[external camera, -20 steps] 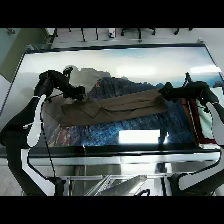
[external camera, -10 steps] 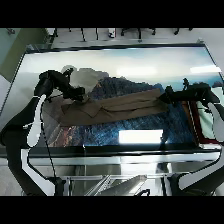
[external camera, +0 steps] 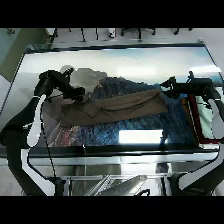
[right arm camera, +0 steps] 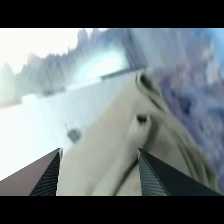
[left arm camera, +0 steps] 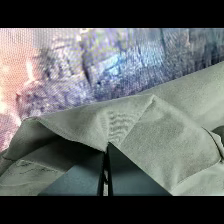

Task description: Fold the shirts.

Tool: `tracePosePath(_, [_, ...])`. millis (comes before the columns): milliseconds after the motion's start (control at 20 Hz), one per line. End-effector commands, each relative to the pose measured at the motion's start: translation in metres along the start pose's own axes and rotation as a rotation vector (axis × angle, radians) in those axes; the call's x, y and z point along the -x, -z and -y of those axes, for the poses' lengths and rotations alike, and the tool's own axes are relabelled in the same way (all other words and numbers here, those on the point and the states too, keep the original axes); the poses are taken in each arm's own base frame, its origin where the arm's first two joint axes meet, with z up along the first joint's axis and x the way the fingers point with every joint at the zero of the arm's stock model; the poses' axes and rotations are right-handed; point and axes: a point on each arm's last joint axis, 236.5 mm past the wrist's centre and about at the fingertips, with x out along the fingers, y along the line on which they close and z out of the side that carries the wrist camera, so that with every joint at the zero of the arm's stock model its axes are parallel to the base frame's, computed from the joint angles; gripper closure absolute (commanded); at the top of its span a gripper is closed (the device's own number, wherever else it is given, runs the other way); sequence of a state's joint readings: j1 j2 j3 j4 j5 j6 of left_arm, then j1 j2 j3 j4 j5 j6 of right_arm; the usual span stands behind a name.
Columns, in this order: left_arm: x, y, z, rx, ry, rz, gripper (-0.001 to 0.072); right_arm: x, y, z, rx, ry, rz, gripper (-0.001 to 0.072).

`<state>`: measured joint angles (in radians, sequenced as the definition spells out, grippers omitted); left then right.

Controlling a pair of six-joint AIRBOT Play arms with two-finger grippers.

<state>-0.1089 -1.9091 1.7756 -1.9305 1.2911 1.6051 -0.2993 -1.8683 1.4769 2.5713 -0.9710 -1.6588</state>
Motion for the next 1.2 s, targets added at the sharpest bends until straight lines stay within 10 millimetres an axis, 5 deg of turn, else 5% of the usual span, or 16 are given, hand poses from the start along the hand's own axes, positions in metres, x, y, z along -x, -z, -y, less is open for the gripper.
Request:
tracePosePath(0, [0.0, 0.0, 0.0, 0.0, 0.0, -0.002, 0.0697, -0.017, -0.014, 0.005, -0.039, 0.0, 0.036, 0.0187])
tracePosePath(200, [0.0, 0.0, 0.0, 0.0, -0.001, -0.003, 0.0697, 0.002, -0.02, 0.013, 0.119, 0.013, 0.002, 0.0187])
tracePosePath(350, [0.0, -0.001, 0.0, 0.0, 0.0, 0.006, 0.0696, 0.032, -0.021, 0.034, 0.169, 0.08, -0.069, 0.0187])
tracePosePath(550, [0.0, -0.006, 0.0, 0.0, 0.0, 0.024, 0.0696, 0.041, -0.009, 0.062, 0.224, 0.179, -0.146, 0.0185])
tracePosePath(600, [0.002, -0.002, 0.001, -0.001, 0.001, 0.008, 0.0603, 0.041, -0.006, 0.062, 0.247, 0.175, -0.159, 0.0182])
tracePosePath(700, [0.007, 0.011, 0.001, 0.001, 0.004, -0.042, 0.0048, 0.041, -0.004, 0.063, 0.248, 0.178, -0.171, 0.0171])
tracePosePath(750, [0.013, 0.018, 0.0, 0.018, 0.006, -0.07, 0.0028, 0.042, -0.003, 0.064, 0.257, 0.182, -0.176, 0.0099])
tracePosePath(900, [0.04, 0.031, -0.006, 0.073, 0.004, -0.104, 0.0029, 0.035, 0.005, 0.06, 0.282, 0.179, -0.2, 0.0094])
tracePosePath(1150, [0.111, 0.021, -0.006, 0.082, 0.003, 0.044, 0.003, 0.002, 0.027, 0.073, 0.275, 0.187, -0.282, 0.0096])
